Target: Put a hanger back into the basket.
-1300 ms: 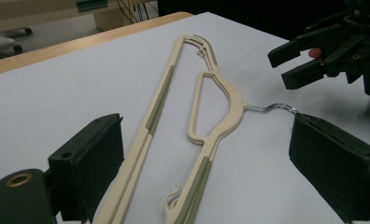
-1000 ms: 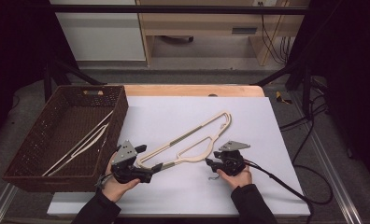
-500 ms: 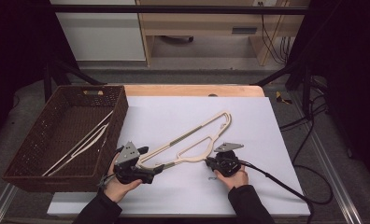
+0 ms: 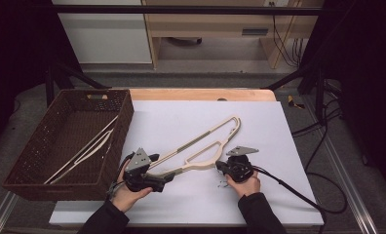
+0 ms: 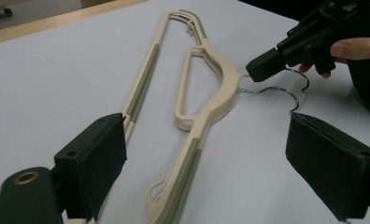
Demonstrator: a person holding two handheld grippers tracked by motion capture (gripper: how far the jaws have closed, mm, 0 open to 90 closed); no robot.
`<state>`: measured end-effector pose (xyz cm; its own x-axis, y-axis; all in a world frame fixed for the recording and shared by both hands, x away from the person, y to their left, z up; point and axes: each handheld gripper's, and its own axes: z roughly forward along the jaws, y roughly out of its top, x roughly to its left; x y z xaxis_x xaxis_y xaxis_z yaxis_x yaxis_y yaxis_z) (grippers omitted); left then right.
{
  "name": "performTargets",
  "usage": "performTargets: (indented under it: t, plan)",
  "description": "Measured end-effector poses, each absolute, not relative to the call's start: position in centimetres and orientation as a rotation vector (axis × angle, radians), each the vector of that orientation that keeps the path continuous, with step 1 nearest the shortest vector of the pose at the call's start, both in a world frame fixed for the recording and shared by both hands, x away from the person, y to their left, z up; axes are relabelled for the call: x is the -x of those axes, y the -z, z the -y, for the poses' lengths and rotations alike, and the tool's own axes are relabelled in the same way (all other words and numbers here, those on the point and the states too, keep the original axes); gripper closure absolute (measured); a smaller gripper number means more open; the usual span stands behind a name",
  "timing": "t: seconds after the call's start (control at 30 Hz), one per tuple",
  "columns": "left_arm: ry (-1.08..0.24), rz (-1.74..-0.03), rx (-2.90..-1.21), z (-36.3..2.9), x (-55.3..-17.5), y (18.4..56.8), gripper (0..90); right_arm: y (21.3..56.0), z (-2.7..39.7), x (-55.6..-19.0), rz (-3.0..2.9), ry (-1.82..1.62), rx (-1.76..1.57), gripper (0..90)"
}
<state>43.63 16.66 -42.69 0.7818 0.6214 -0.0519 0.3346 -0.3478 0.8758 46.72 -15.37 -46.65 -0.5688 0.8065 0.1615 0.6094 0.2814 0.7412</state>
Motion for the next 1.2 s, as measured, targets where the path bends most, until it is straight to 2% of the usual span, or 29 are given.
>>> performTargets:
  t: [0.27,0.67,0.97,1.2]
  plan:
    - [-0.354,-0.672,-2.050,-14.1,-44.1,42.9,12.5,46.1,15.2,-46.5,-2.314,-1.146,-1.272,88.8]
    - [-0.330,-0.608,-2.182,-8.9,-47.0,43.4,16.6,45.3,15.2,-46.2,-2.300,-1.149,-1.241,88.9]
    - [-0.344,-0.550,-2.301,-5.7,-49.0,44.5,27.7,44.7,15.4,-46.1,-2.296,-1.160,-1.199,88.9]
    - [-0.359,-0.518,-2.386,-3.6,-50.0,45.8,43.5,44.6,15.4,-46.0,-2.303,-1.151,-1.189,88.9]
